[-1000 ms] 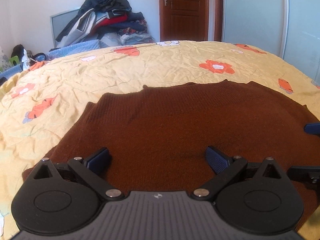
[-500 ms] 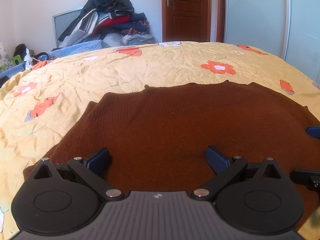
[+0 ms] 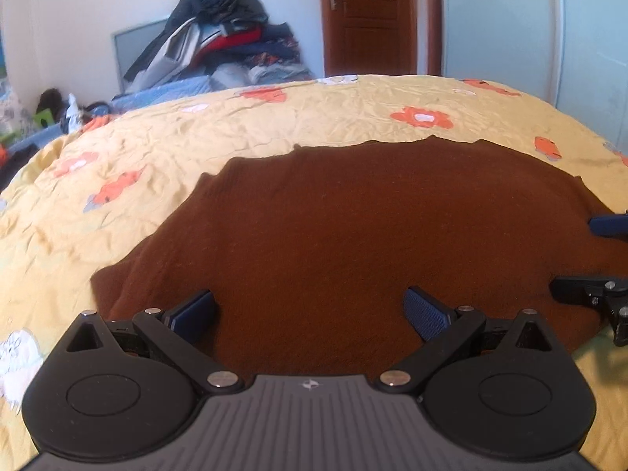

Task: Fold small clothes

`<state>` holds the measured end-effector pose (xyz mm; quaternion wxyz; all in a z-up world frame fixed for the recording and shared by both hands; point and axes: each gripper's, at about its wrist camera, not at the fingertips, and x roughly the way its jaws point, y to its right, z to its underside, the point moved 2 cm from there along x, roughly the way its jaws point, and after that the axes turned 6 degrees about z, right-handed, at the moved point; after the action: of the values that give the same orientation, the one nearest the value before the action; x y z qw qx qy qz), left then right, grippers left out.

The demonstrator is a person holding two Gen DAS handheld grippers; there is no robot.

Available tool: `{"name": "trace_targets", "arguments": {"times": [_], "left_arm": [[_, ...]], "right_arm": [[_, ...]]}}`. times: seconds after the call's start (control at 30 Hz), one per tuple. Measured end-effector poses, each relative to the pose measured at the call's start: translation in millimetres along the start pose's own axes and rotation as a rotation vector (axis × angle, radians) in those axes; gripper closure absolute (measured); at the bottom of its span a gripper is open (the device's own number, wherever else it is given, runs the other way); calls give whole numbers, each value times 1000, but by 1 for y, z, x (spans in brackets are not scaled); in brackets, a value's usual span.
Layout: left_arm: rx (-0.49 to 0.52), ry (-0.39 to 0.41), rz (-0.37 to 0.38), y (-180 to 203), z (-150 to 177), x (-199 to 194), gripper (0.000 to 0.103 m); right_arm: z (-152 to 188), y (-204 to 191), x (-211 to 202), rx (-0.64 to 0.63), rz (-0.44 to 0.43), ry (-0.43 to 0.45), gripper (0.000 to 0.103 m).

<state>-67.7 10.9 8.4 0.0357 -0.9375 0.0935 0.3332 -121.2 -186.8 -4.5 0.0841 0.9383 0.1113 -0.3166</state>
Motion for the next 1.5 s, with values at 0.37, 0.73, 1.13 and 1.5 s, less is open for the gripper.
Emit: {"name": "trace_targets", "arguments": {"times": [0.37, 0.73, 1.13, 1.5], "left_arm": [[-63, -19, -19, -9, 14, -14, 0], [-58, -40, -29, -8, 19, -24, 0], [-603, -20, 163, -90, 46, -88, 0], [-981, -75, 423, -124, 55, -55, 18]], "right_arm": [[6, -2, 0, 3, 19, -6, 0], [5, -3, -7, 14, 24, -50, 0], [15, 97, -53, 478, -39, -109, 0], [16, 95, -22, 562, -248, -199, 23]]}}
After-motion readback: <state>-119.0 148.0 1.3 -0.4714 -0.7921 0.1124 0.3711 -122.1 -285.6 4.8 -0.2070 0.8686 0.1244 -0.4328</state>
